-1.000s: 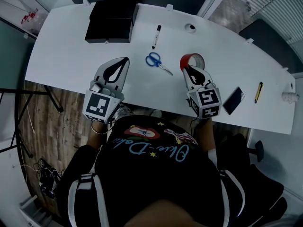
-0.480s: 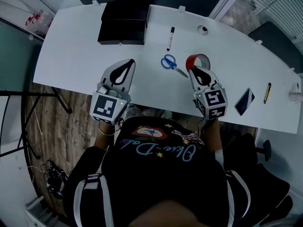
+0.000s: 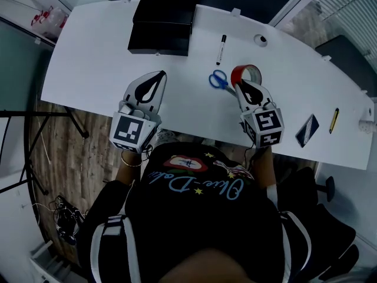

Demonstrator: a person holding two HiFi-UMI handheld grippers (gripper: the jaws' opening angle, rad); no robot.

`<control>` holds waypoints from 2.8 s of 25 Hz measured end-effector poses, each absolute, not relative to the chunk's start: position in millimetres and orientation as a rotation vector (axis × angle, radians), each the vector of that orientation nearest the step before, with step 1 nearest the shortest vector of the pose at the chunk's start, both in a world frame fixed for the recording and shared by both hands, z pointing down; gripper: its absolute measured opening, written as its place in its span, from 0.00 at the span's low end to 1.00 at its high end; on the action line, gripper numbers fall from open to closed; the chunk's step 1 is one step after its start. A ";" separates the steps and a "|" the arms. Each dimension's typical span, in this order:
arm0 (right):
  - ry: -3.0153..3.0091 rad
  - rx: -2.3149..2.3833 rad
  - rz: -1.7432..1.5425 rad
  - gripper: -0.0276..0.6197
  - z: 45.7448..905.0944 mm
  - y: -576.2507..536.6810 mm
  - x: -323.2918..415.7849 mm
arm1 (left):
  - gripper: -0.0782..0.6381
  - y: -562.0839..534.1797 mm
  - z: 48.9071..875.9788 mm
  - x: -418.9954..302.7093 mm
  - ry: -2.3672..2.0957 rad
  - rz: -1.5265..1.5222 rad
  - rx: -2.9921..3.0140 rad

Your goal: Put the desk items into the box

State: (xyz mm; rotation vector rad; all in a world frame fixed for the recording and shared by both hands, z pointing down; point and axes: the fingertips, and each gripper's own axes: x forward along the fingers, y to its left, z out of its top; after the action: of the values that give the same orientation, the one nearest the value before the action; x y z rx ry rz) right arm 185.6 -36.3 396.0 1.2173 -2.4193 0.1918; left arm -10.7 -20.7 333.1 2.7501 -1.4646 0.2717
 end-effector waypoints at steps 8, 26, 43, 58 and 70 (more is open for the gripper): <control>-2.426 1.209 0.186 0.12 392.6 -52.7 163.0 | 0.11 -39.5 328.2 -34.6 -1.491 0.256 2.753; -2.396 1.222 0.182 0.12 387.2 -78.2 129.5 | 0.11 -69.6 338.4 -68.0 -1.463 0.220 2.735; -2.357 1.200 0.164 0.12 388.2 -100.1 105.0 | 0.11 -99.0 348.5 -88.9 -1.424 0.200 2.725; -2.360 1.206 0.177 0.12 384.5 -115.7 77.6 | 0.11 -114.4 347.7 -112.6 -1.405 0.218 2.732; -2.348 1.212 0.192 0.12 384.6 -123.1 52.5 | 0.11 -123.1 354.2 -135.6 -1.358 0.217 2.709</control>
State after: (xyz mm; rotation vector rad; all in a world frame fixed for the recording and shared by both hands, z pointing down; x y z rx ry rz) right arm 52.5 -123.1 384.6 1.2121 -2.3476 0.1915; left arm -135.6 -123.1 354.2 2.7088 -1.3580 0.2171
